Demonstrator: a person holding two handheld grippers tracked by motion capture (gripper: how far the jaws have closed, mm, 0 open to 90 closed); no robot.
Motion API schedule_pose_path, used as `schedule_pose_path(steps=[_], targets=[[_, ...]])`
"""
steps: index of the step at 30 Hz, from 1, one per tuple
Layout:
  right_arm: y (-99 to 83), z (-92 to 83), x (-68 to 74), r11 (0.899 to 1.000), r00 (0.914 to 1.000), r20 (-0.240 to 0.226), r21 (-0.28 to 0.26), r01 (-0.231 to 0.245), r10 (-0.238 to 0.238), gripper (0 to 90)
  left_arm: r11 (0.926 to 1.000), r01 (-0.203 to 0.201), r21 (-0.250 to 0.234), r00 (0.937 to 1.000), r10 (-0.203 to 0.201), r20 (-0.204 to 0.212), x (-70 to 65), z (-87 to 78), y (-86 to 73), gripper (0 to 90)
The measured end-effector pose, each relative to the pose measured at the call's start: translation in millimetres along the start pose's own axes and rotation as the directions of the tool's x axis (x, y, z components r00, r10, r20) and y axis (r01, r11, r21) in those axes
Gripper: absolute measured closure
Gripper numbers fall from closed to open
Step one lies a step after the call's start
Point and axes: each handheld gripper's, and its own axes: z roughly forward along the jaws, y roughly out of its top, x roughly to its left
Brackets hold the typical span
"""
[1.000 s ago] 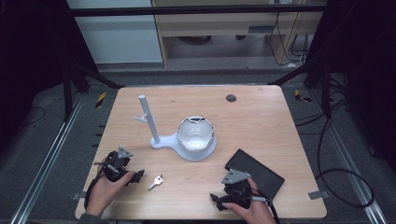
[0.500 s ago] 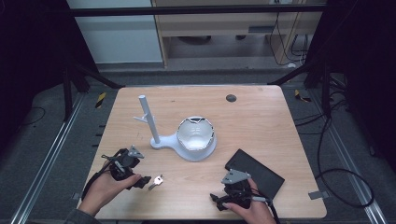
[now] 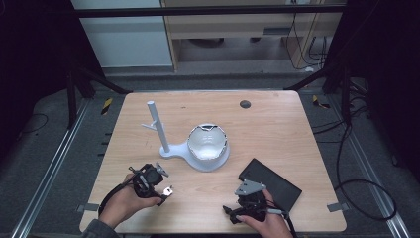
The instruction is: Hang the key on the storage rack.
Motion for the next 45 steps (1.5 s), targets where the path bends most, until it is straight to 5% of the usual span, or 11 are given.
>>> schedule_pose_path(steps=[14,26,45], targets=[[0.0,0.0,0.0,1.0,1.0,0.0,0.0,0.001,-0.001,4.0,0.9984,-0.001,0.057,0.9993,-0.001,0.038,-2.4,16.1,1.7,60.2],[-0.1,-0.1,-0.2,1.0,1.0,-0.001,0.0,0.002,-0.002,4.0,0.9987,-0.004,0.05,0.9989,0.002,0.046,-1.8,19.8,3.7,79.2],[-0.1,-0.1,-0.2,1.0,1.0,-0.001,0.0,0.002,-0.002,4.0,0.9989,-0.033,0.033,0.998,0.031,0.054,4.3,-1.7,3.9,80.5]])
